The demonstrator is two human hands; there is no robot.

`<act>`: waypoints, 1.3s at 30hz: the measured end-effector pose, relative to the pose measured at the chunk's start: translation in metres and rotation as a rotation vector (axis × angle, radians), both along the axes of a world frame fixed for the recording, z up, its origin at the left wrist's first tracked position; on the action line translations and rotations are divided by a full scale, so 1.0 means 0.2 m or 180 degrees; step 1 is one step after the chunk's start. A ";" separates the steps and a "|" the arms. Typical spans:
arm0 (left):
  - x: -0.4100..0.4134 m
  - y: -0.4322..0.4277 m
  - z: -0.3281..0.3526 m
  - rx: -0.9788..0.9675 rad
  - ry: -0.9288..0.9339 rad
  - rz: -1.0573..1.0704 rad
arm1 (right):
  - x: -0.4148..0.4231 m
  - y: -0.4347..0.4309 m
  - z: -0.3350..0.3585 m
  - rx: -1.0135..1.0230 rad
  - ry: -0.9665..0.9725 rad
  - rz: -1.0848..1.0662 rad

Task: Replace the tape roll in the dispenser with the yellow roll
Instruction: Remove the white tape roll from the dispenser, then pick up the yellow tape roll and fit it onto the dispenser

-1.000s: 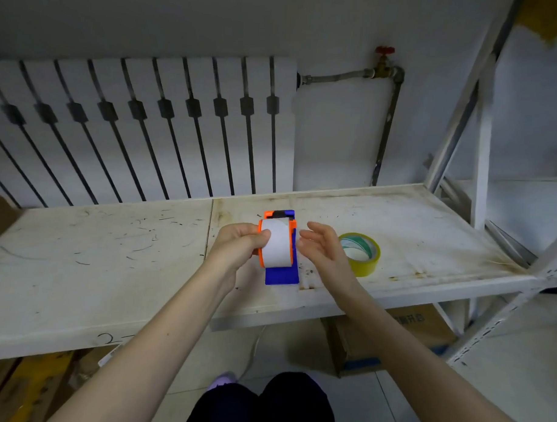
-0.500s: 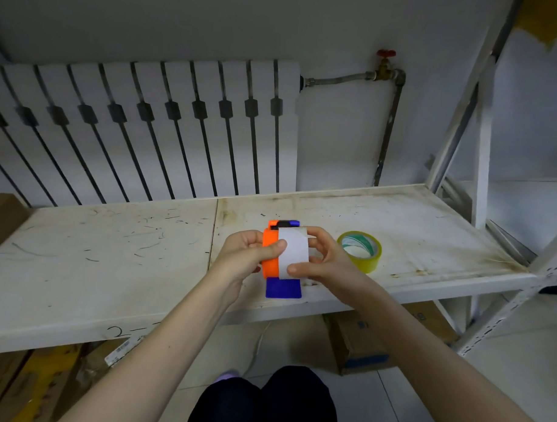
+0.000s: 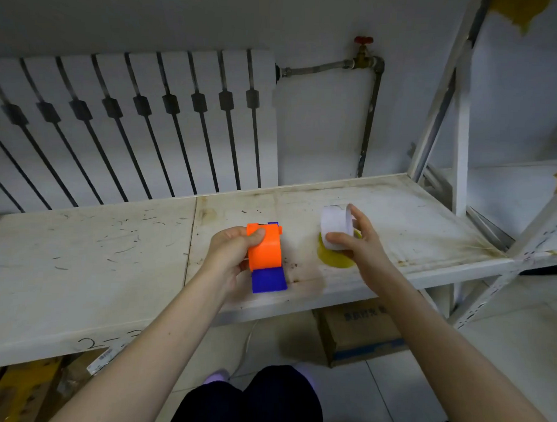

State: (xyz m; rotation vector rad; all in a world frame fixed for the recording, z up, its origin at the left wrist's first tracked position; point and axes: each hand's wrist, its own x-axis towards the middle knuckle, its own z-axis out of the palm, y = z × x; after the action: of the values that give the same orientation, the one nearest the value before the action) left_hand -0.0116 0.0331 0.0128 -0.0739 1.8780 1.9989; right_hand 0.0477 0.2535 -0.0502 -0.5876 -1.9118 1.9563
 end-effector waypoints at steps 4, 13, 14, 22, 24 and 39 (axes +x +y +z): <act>0.00 0.06 -0.02 -0.0103 0.0040 -0.0011 | 0.02 0.20 -0.03 0.0530 -0.0133 -0.0753; -0.05 0.12 -0.11 -0.0110 0.0019 0.0299 | 0.12 0.55 -0.12 0.2031 -0.1507 -0.1754; -0.05 0.13 -0.12 -0.0099 -0.0008 0.0316 | 0.13 0.57 -0.13 0.2121 -0.1623 -0.1756; -0.04 0.13 -0.13 0.0006 -0.0160 0.0413 | 0.13 0.63 -0.19 0.2149 -0.1723 -0.1418; -0.03 0.12 -0.14 -0.0017 -0.0163 0.0356 | 0.13 0.61 -0.19 0.2251 -0.1728 -0.1504; -0.04 0.05 -0.14 -0.0625 -0.0167 -0.0032 | -0.08 0.06 -0.11 0.3600 -0.1485 0.0465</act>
State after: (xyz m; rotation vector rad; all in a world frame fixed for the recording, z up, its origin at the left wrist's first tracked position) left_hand -0.0200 0.0431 -0.0145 -0.1689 2.0310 1.7830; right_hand 0.0322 0.2646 -0.0731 -0.5549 -2.9346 0.5211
